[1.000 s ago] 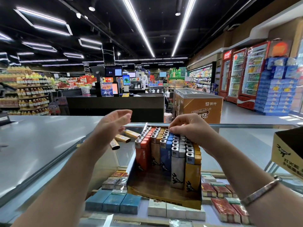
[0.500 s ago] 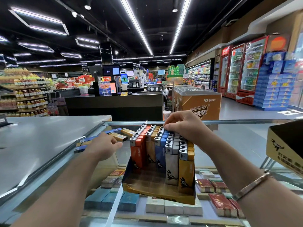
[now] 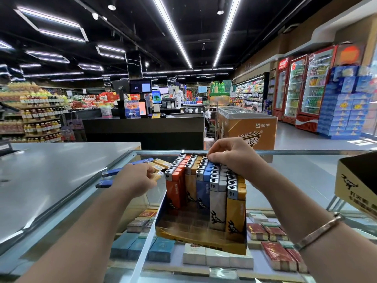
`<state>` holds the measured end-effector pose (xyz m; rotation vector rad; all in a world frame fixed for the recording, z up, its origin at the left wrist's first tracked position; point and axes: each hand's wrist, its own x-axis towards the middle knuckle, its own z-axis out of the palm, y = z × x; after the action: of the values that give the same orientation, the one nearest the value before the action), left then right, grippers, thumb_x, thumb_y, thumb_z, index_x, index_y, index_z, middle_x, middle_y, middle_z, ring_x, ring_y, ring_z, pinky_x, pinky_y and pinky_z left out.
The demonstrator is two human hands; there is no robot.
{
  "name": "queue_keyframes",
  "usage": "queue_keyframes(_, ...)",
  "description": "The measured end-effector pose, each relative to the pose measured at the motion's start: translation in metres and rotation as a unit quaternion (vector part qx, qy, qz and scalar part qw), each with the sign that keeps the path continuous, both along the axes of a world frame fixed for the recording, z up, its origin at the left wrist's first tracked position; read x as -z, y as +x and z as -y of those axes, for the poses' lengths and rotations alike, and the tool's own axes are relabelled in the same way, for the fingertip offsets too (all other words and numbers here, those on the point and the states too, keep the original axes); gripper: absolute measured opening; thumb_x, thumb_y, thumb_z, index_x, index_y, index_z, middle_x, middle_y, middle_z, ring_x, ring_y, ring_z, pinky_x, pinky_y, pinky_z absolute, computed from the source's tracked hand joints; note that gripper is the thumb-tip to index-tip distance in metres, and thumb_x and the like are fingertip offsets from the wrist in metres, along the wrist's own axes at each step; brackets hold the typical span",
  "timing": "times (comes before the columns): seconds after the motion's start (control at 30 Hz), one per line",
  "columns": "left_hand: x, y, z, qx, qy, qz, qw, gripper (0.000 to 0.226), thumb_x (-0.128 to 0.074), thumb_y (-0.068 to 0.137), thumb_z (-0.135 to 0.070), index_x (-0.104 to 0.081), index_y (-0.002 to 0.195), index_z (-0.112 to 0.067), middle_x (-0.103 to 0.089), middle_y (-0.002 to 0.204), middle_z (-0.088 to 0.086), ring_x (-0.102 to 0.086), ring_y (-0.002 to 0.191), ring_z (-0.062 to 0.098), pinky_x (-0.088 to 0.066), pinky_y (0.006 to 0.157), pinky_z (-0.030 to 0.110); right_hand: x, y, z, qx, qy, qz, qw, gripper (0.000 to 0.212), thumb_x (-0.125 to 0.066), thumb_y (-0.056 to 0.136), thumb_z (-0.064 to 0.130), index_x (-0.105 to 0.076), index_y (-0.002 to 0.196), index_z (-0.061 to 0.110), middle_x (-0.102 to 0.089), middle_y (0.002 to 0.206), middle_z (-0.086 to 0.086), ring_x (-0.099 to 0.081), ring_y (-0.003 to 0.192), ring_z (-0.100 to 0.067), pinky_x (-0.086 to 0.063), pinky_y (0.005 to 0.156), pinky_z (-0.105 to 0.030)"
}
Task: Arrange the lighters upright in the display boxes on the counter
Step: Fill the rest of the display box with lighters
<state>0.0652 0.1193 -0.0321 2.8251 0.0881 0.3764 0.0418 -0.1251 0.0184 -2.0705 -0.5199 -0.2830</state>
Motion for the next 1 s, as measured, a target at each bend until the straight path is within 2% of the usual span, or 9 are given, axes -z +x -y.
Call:
queue_keyframes(0.13, 0.0, 0.002, 0.004, 0.039, -0.054, -0.039, 0.997, 0.028, -0.064, 0.078, -0.015, -0.059, 0.106, -0.019, -0.06, 0.092, -0.004, -0.055, 0.089, 0.013, -0.049, 0.074, 0.028, 0.0, 0.0, 0.0, 0.002, -0.003, 0.003, 1.0, 0.012, -0.064, 0.082, 0.01, -0.068, 0.072, 0.017, -0.067, 0.076, -0.004, -0.059, 0.072, -0.013, -0.048, 0.068, -0.026)
queue_keyframes(0.27, -0.001, 0.0, 0.009, 0.071, -0.068, -0.051, 0.994, 0.013, -0.061, 0.079, -0.009, -0.059, 0.085, -0.021, -0.061, 0.083, 0.0, -0.057, 0.08, 0.013, -0.046, 0.065, 0.024, -0.001, 0.0, -0.001, 0.003, -0.002, 0.001, 1.0, 0.013, -0.065, 0.082, 0.01, -0.068, 0.072, 0.017, -0.066, 0.073, -0.001, -0.059, 0.071, -0.011, -0.047, 0.067, -0.023)
queue_keyframes(0.37, -0.006, -0.004, 0.006, 0.059, -0.093, 0.045, 0.993, 0.019, -0.05, 0.086, -0.006, -0.051, 0.076, -0.022, -0.058, 0.081, 0.002, -0.056, 0.078, 0.018, -0.046, 0.064, 0.028, -0.002, -0.001, -0.001, 0.001, -0.006, 0.0, 1.0, 0.008, -0.064, 0.082, 0.009, -0.069, 0.077, 0.013, -0.066, 0.074, 0.0, -0.059, 0.072, -0.009, -0.045, 0.064, -0.021)
queue_keyframes(0.43, -0.011, -0.006, -0.003, -0.008, -0.116, 0.13, 0.985, 0.013, -0.045, 0.09, -0.008, -0.05, 0.085, -0.019, -0.058, 0.085, 0.006, -0.056, 0.08, 0.024, -0.048, 0.069, 0.037, -0.002, -0.002, -0.001, 0.002, -0.011, 0.006, 1.0, 0.006, -0.064, 0.082, 0.01, -0.07, 0.079, 0.012, -0.066, 0.076, 0.0, -0.058, 0.072, -0.008, -0.041, 0.06, -0.019)
queue_keyframes(0.5, -0.013, -0.007, -0.019, -0.111, -0.097, 0.166, 0.975, 0.008, -0.044, 0.093, -0.014, -0.05, 0.095, -0.018, -0.057, 0.091, 0.006, -0.055, 0.082, 0.025, -0.045, 0.068, 0.036, -0.002, -0.002, -0.001, 0.0, -0.011, 0.007, 1.0, 0.006, -0.064, 0.083, 0.01, -0.07, 0.081, 0.011, -0.066, 0.078, -0.001, -0.059, 0.072, -0.008, -0.041, 0.06, -0.019)
queue_keyframes(0.6, -0.014, -0.009, -0.041, -0.193, -0.043, 0.074, 0.977, 0.013, -0.052, 0.089, -0.022, -0.054, 0.098, -0.013, -0.057, 0.093, 0.009, -0.055, 0.086, 0.027, -0.044, 0.069, 0.033, -0.002, -0.003, -0.001, -0.001, -0.008, 0.006, 1.0, 0.006, -0.064, 0.083, 0.01, -0.069, 0.08, 0.012, -0.066, 0.076, 0.0, -0.059, 0.07, -0.008, -0.042, 0.06, -0.019)
queue_keyframes(0.77, -0.012, -0.007, -0.05, -0.186, -0.086, -0.047, 0.978, 0.023, -0.065, 0.08, -0.03, -0.058, 0.071, -0.009, -0.055, 0.068, 0.007, -0.052, 0.069, 0.023, -0.035, 0.056, 0.026, -0.001, -0.001, -0.001, -0.006, -0.007, 0.003, 1.0, 0.01, -0.064, 0.083, 0.011, -0.067, 0.076, 0.017, -0.066, 0.075, 0.002, -0.06, 0.07, -0.006, -0.042, 0.059, -0.017)
queue_keyframes(0.9, -0.007, -0.004, -0.047, -0.173, -0.075, -0.073, 0.979, 0.023, -0.057, 0.084, -0.028, -0.065, 0.09, -0.007, -0.065, 0.086, 0.01, -0.061, 0.083, 0.023, -0.048, 0.07, 0.032, 0.0, 0.0, 0.0, -0.001, -0.008, 0.003, 1.0, 0.011, -0.064, 0.083, 0.013, -0.067, 0.075, 0.02, -0.067, 0.075, 0.003, -0.06, 0.071, -0.006, -0.043, 0.058, -0.018)
queue_keyframes(1.0, -0.006, -0.004, -0.041, -0.164, -0.022, -0.08, 0.983, 0.019, -0.052, 0.086, -0.03, -0.058, 0.092, -0.012, -0.049, 0.101, 0.01, -0.055, 0.085, 0.021, -0.048, 0.074, 0.031, 0.0, 0.001, -0.001, -0.001, -0.011, 0.006, 1.0, 0.011, -0.064, 0.083, 0.013, -0.067, 0.074, 0.02, -0.066, 0.075, 0.003, -0.061, 0.071, -0.007, -0.044, 0.058, -0.02)
